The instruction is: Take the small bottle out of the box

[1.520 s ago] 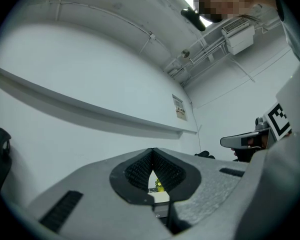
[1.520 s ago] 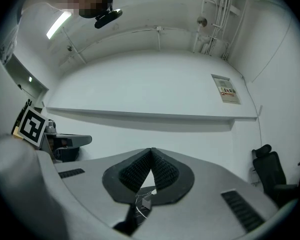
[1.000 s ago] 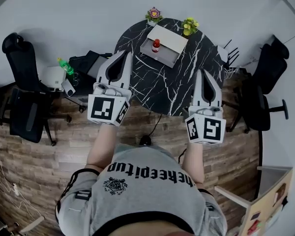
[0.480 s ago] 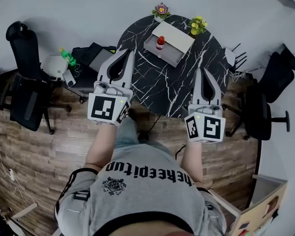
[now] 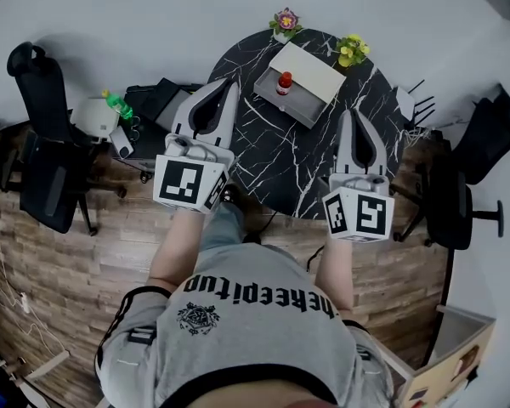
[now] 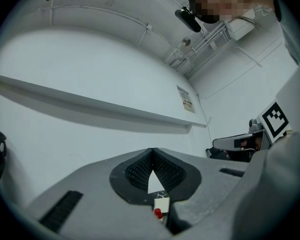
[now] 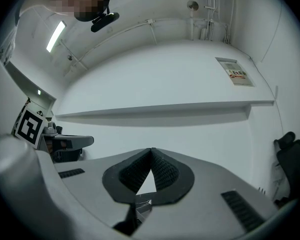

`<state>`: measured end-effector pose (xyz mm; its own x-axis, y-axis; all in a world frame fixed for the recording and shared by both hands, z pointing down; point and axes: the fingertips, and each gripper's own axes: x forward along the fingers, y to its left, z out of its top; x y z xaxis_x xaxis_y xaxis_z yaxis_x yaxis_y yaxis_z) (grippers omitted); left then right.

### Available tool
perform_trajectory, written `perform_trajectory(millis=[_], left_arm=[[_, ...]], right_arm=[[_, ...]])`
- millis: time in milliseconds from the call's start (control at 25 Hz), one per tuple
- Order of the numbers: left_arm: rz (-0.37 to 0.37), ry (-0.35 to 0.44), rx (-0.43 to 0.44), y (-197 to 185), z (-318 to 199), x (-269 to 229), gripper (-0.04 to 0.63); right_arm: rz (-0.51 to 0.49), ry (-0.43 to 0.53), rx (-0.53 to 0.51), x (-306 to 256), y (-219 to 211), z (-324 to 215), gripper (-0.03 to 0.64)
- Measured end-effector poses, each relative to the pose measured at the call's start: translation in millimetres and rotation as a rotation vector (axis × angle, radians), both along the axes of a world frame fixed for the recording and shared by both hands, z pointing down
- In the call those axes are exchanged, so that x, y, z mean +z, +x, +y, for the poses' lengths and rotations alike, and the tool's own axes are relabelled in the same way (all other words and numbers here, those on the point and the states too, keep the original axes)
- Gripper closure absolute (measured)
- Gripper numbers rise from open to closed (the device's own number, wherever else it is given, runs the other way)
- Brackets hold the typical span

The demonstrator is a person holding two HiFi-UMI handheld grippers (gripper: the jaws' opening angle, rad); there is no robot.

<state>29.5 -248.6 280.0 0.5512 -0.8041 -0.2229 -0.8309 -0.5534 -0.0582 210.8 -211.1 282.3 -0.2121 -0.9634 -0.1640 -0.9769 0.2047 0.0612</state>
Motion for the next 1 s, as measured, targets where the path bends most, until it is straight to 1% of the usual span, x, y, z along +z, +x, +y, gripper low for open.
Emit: perform_trajectory(millis=[280, 440, 760, 1000], left_arm=[[-0.007, 0.013, 0.044, -2.7, -55.0, -4.8, 0.591], [-0.004, 0.013, 0.074, -2.3, -84.5, -3.8, 0.591], [-0.013, -0.027, 0.138, 5.9, -133.2, 12.9, 0.592], [-0.022, -0.063, 0.163, 6.7, -161.9, 30.1, 0.592]], right_arm=[[0.006, -0.004, 0.006, -1.2, -15.4, -54.5, 0.618], [0.013, -0.029, 0.017, 5.8, -20.8, -82.5, 0.618], [0.002, -0.166, 0.053, 50.9, -21.7, -134.3, 0.618], [-0.031, -0.284, 0.069, 98.3, -21.8, -163.2, 0.618]])
